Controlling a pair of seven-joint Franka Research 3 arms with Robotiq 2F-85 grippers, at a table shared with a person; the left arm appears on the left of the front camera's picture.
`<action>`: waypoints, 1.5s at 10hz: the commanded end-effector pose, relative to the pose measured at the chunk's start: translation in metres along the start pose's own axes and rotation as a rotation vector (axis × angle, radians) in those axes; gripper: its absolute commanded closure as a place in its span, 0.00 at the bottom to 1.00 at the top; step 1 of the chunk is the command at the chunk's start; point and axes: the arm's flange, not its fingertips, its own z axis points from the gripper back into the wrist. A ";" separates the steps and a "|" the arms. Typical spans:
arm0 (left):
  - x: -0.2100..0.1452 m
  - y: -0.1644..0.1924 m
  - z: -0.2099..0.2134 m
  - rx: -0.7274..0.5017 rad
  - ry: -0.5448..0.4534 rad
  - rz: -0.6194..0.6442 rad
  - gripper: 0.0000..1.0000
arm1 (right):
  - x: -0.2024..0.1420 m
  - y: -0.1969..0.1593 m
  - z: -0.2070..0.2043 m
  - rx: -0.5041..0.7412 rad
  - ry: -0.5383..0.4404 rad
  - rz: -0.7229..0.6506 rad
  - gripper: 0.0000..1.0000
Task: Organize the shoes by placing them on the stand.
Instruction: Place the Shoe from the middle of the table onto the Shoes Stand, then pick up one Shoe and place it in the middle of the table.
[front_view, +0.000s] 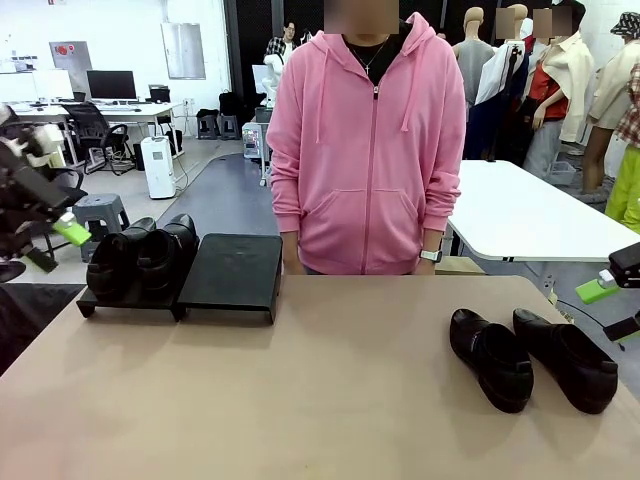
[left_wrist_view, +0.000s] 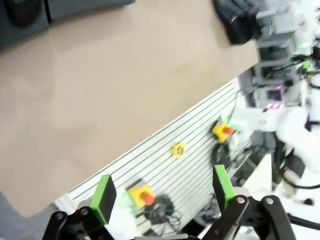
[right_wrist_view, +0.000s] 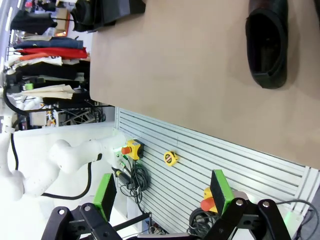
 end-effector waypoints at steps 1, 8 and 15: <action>-0.003 0.041 -0.011 -0.279 -0.177 0.009 0.00 | 0.001 0.005 0.001 0.025 -0.014 -0.021 0.00; -0.006 0.070 -0.005 -0.373 -0.256 0.173 0.00 | 0.001 0.005 0.001 0.025 -0.014 -0.021 0.00; -0.006 0.070 -0.005 -0.373 -0.256 0.173 0.00 | 0.001 0.005 0.001 0.025 -0.014 -0.021 0.00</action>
